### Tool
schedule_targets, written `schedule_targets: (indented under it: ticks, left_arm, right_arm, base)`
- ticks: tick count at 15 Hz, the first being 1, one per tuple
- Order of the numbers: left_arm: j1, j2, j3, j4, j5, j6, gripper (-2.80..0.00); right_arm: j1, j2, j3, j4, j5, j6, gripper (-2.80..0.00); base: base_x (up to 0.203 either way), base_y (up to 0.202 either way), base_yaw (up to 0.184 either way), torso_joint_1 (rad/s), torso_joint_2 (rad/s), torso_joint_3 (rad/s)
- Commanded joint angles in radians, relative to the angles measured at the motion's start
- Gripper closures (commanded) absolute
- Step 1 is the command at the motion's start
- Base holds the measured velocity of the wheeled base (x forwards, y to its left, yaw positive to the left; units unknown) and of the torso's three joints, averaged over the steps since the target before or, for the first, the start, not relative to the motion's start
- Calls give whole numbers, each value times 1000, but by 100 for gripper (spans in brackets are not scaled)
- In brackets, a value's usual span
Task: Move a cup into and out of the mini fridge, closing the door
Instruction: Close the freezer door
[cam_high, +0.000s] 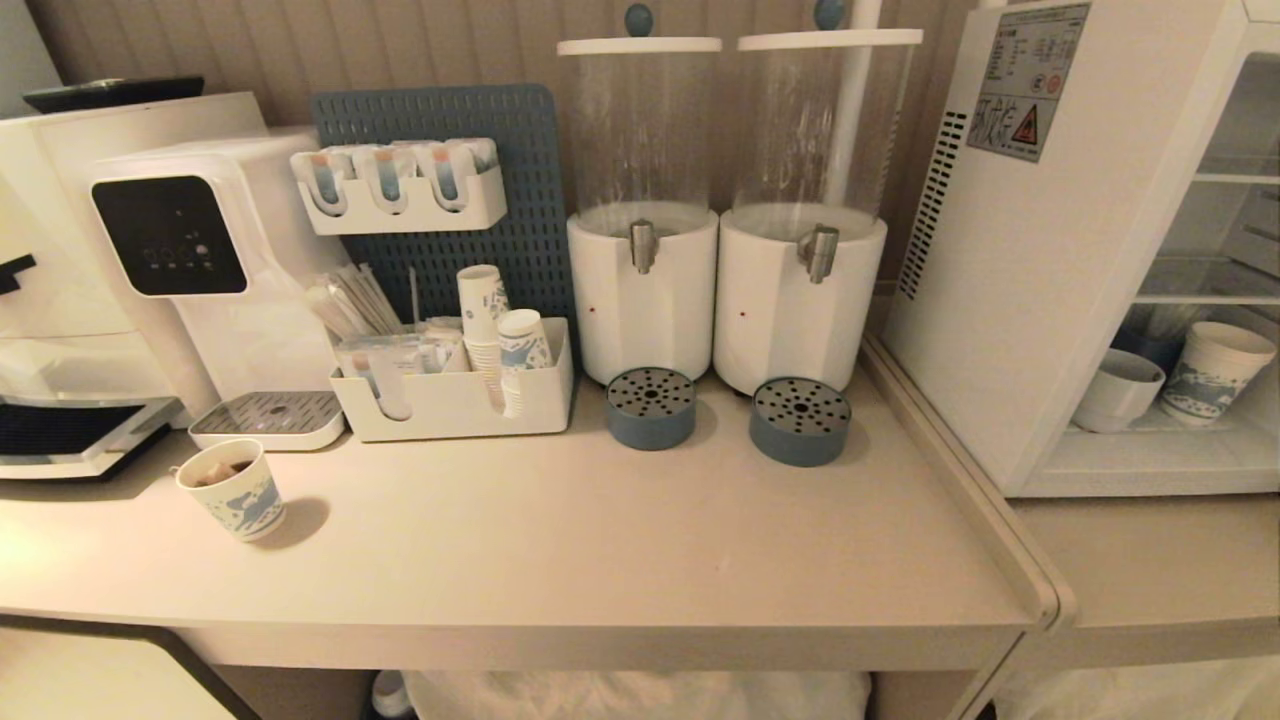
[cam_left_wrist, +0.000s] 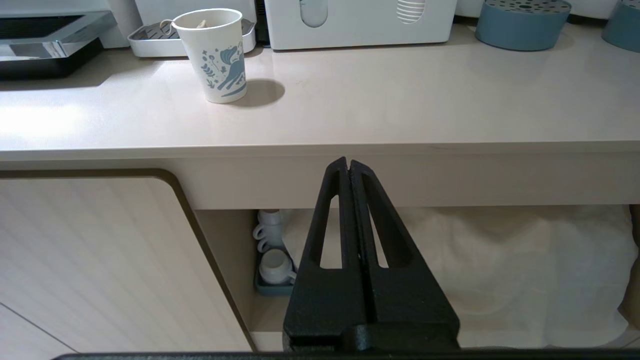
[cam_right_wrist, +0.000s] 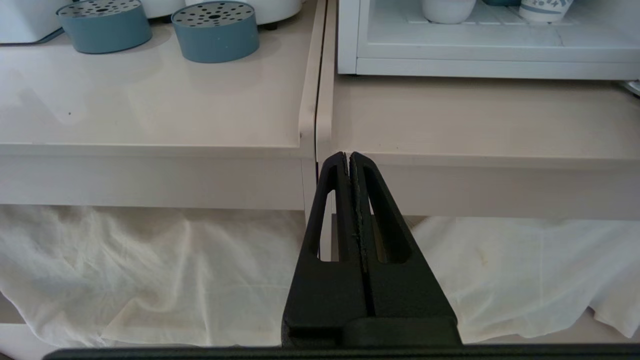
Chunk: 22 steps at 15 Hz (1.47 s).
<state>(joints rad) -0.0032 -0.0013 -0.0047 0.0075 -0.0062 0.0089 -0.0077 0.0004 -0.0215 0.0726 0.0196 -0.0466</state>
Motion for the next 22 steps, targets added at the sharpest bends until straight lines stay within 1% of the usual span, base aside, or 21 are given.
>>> schedule_targets:
  ticks: [1, 3, 15, 22]
  left_arm:
    - [0, 1, 0, 0, 0, 0, 0]
    - [0, 1, 0, 0, 0, 0, 0]
    - [0, 1, 0, 0, 0, -1, 0]
    - [0, 1, 0, 0, 0, 2, 0]
  right_arm:
    - [0, 0, 0, 0, 0, -1, 0]
    - [0, 1, 0, 0, 0, -1, 0]
    - [0, 0, 0, 0, 0, -1, 0]
    - [0, 0, 0, 1, 0, -1, 0]
  base:
    - [0, 0, 0, 0, 0, 0]
    - [-128, 0, 2, 2, 5, -1]
    - [-191, 0, -1, 2, 0, 2]
    - [-8, -14, 1, 0, 0, 1]
